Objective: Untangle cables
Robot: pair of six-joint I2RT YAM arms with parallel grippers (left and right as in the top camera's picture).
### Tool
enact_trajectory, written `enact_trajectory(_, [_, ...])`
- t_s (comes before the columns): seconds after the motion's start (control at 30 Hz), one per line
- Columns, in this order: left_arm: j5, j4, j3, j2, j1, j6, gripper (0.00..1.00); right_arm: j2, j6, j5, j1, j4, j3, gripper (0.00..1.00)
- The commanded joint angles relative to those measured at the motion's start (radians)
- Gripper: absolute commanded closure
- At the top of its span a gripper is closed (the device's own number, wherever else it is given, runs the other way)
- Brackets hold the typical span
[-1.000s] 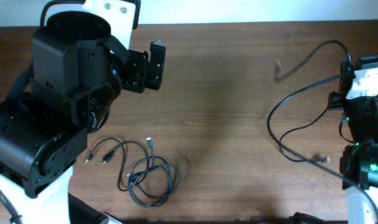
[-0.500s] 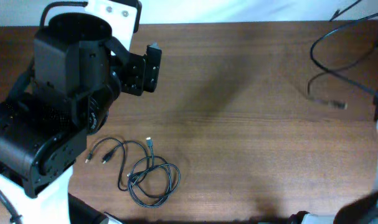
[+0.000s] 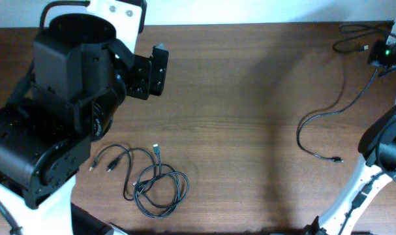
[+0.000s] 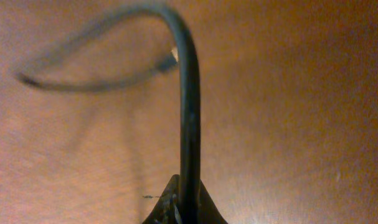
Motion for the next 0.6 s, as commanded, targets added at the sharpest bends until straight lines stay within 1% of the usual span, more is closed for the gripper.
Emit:
enact_trajectory(0.0, [-0.010,0.002,0.003,0.006,0.001,0.027,0.11,0.051,0.008,0.041,-0.011,-0.019,0.011,0.96])
enact_trajectory(0.03, [-0.010,-0.002,0.003,0.013,0.001,0.027,0.11,0.051,0.008,0.042,-0.011,-0.019,0.010,0.96])
enact_trajectory(0.07, [-0.010,-0.010,0.003,0.018,0.001,0.027,0.11,0.051,0.008,0.042,-0.011,-0.018,0.011,0.01])
enact_trajectory(0.1, [-0.010,-0.016,0.003,0.022,0.001,0.027,0.10,0.042,0.009,0.034,-0.011,-0.039,0.014,0.01])
enact_trajectory(0.17, [-0.010,-0.016,0.003,0.027,0.001,0.027,0.10,-0.018,0.008,-0.041,-0.011,-0.083,0.019,0.01])
enact_trajectory(0.2, [-0.010,-0.016,0.003,0.030,0.001,0.027,0.10,-0.090,0.009,-0.069,-0.009,-0.119,0.036,0.01])
enact_trajectory(0.23, [-0.010,-0.016,0.003,0.031,0.001,0.027,0.10,-0.158,0.028,-0.091,-0.005,-0.175,0.046,0.05])
enact_trajectory(0.27, [-0.010,-0.012,0.003,0.032,0.001,0.027,0.10,-0.241,0.119,-0.091,0.002,-0.267,0.046,0.06])
enact_trajectory(0.3, [-0.010,-0.012,0.003,0.032,0.001,0.027,0.10,-0.283,0.199,-0.091,0.008,-0.352,0.046,0.07])
enact_trajectory(0.33, [-0.010,-0.011,0.003,0.032,0.001,0.027,0.10,-0.327,0.320,-0.091,0.015,-0.502,0.046,0.11])
enact_trajectory(0.37, [-0.010,-0.007,0.003,0.032,0.001,0.027,0.09,-0.339,0.380,-0.090,0.022,-0.595,0.046,0.11])
enact_trajectory(0.43, [-0.010,-0.008,0.003,0.032,0.001,0.027,0.09,-0.341,0.468,-0.090,0.023,-0.726,0.046,0.11])
enact_trajectory(0.47, [-0.010,-0.012,0.003,0.032,0.001,0.027,0.07,-0.354,0.447,-0.077,0.023,-0.744,0.046,0.18])
enact_trajectory(0.53, [-0.010,-0.030,0.003,0.032,0.001,0.027,0.07,-0.480,0.324,-0.064,0.023,-0.684,0.046,0.19])
enact_trajectory(0.57, [-0.010,-0.037,0.003,0.032,0.001,0.028,0.06,-0.602,0.254,-0.080,0.023,-0.629,0.046,0.18])
